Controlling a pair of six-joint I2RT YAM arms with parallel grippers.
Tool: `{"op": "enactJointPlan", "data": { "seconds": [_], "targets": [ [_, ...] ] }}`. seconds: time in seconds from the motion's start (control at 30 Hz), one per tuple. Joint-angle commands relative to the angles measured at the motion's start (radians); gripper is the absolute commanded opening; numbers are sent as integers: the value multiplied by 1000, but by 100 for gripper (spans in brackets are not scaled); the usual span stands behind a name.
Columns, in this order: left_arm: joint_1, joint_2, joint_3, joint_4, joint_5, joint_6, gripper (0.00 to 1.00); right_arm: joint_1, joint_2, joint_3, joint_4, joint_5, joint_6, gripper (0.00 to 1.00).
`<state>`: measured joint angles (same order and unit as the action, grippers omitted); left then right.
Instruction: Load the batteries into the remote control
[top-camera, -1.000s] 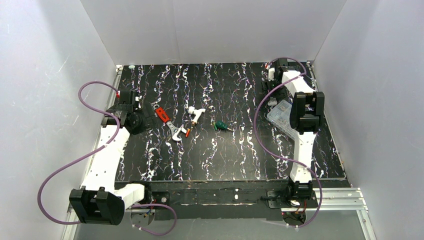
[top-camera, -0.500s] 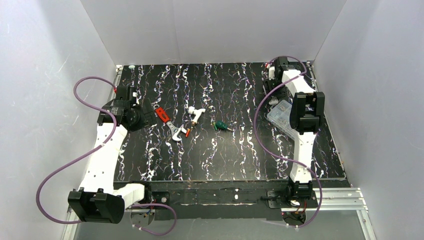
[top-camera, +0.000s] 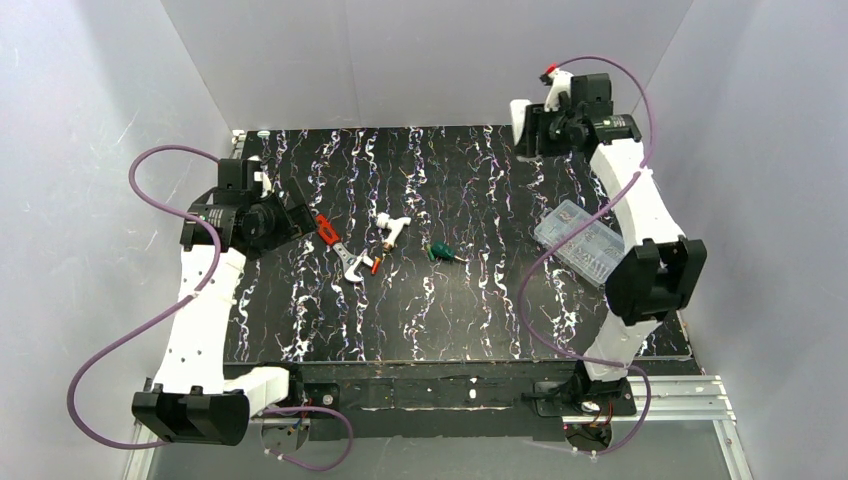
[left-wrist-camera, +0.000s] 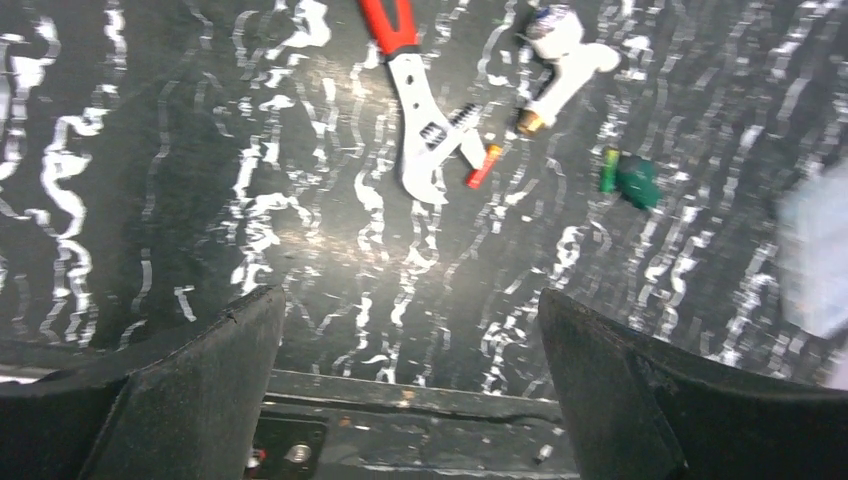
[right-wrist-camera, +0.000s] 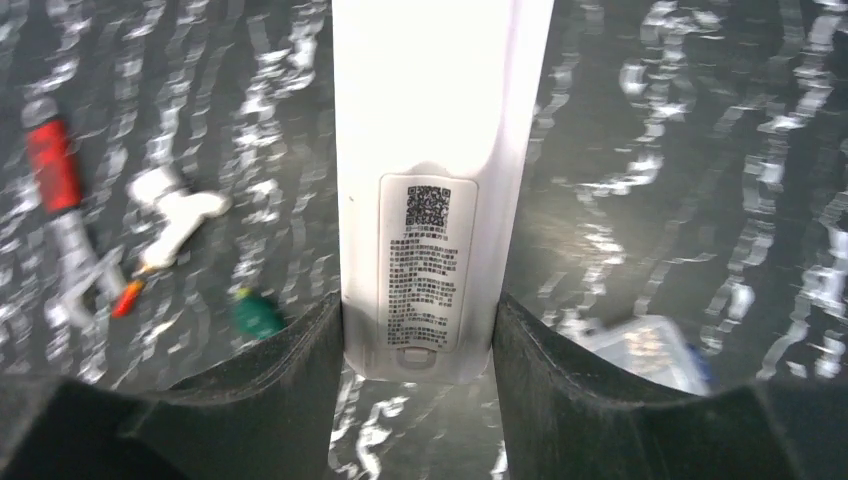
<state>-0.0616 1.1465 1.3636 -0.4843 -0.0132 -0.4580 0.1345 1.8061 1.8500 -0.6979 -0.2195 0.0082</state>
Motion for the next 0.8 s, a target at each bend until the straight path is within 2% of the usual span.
{"op": "enactJointPlan", "data": {
  "seconds": [0.0,0.1,0.17,0.27,0.43,0.63,0.77],
  "targets": [
    [3,-1,54,-52,235,-91,99,109,-95,-112,49,-163,150,9],
    [-13,19,54,1,392,-192,100,223,-200,-219,133,-179,225,8],
    [-40,15,35,44,424,-267,99,284,-248,-272,148,-190,269,7],
    [-87,-35,-35,173,411,-320,99,332,-302,-349,175,-250,356,5],
    [-165,-53,-113,365,421,-383,99,377,-396,-525,366,-447,527,2],
    [-253,-25,-124,433,349,-422,100,461,-417,-582,455,-507,623,1],
    [-280,5,-88,433,327,-420,99,516,-389,-564,437,-502,628,1]
  ]
}}
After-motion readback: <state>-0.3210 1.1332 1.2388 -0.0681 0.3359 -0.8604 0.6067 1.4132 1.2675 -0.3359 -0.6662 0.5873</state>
